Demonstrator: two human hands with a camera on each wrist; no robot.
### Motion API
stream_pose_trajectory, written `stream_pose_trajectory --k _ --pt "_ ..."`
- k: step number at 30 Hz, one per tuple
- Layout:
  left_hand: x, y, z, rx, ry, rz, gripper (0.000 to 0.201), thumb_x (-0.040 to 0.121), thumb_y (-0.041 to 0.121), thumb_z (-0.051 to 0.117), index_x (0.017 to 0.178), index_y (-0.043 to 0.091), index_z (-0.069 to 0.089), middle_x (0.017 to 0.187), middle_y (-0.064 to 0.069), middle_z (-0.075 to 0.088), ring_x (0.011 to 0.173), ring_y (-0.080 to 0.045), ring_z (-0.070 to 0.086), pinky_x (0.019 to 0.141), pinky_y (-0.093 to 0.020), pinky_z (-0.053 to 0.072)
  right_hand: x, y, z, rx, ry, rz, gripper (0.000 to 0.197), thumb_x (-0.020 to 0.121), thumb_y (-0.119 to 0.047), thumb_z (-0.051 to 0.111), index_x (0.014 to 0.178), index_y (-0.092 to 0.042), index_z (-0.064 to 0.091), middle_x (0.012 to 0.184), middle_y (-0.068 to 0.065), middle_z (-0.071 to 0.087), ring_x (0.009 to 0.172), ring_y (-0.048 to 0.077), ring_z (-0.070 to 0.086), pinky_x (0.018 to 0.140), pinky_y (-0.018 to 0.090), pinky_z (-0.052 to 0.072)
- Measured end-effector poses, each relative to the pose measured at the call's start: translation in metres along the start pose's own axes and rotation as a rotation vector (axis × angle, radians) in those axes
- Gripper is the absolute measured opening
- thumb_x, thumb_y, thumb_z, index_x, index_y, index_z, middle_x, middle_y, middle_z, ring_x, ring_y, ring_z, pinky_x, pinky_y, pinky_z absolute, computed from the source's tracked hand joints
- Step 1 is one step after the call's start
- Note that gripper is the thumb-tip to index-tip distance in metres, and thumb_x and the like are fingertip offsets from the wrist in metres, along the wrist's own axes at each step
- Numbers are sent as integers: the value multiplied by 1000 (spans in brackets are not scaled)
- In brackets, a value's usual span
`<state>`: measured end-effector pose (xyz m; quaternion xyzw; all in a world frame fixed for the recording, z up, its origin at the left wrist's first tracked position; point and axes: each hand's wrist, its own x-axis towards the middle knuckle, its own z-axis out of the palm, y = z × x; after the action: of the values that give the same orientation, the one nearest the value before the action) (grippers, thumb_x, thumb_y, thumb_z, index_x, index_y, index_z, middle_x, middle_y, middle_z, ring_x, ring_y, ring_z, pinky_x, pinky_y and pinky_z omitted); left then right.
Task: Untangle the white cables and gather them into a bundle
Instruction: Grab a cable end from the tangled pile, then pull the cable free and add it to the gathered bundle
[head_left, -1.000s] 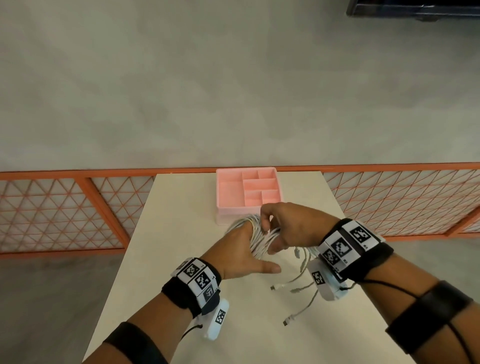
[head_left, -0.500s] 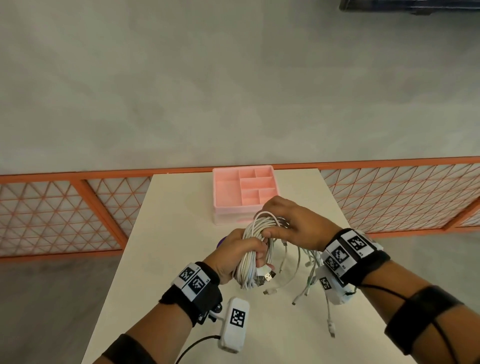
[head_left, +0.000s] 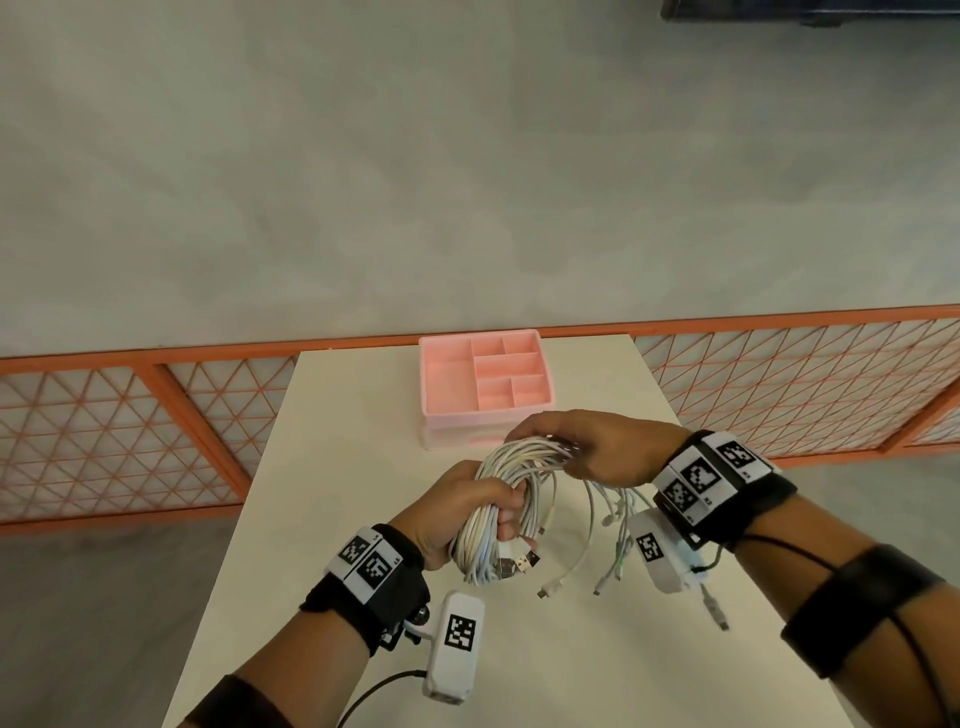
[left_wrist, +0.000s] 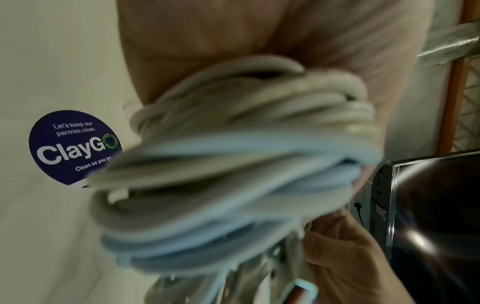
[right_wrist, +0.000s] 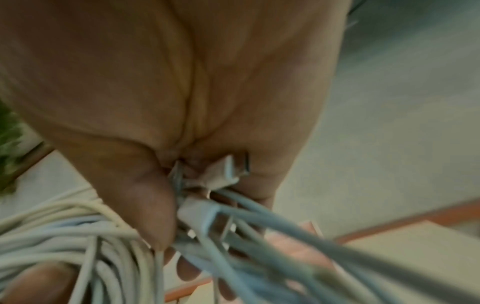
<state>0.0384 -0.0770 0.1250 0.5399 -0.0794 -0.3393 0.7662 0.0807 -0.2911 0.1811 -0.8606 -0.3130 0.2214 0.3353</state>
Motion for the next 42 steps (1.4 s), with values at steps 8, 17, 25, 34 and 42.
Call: stream_pose_trajectory --k 8,17,25,34,42 --pt "0 6 9 -227 -52 -21 20 75 10 65 91 5 53 61 -3 44 54 -15 46 92 -52 37 4 8 19 -134 221 -105 34 94 -11 57 125 -25 52 112 -8 65 101 5 61 90 26 50" --pt "-1 11 13 -514 -199 -63 23 78 12 69 94 6 53 61 2 45 55 -12 47 90 -47 50 0 14 51 88 445 -174 44 96 -7 53 137 -20 40 116 -4 62 107 14 62 94 38 51" --pt "-3 20 19 -639 -221 -41 22 80 11 67 95 6 51 60 2 49 54 -12 51 91 -47 52 -2 9 53 575 429 -148 70 83 14 53 145 -13 34 128 13 56 120 22 56 104 31 44" --pt "-1 19 18 -631 -193 -8 18 85 15 60 97 8 49 61 3 51 57 -11 52 102 -44 39 1 11 60 680 538 -123 66 85 19 54 141 -15 44 133 8 59 126 25 55 109 40 43" --pt "5 23 24 -640 -193 27 15 87 15 56 98 7 49 62 1 52 58 -13 53 101 -47 46 1 -1 67 1502 473 -135 72 70 1 34 139 -11 51 124 24 60 116 47 54 79 42 56"
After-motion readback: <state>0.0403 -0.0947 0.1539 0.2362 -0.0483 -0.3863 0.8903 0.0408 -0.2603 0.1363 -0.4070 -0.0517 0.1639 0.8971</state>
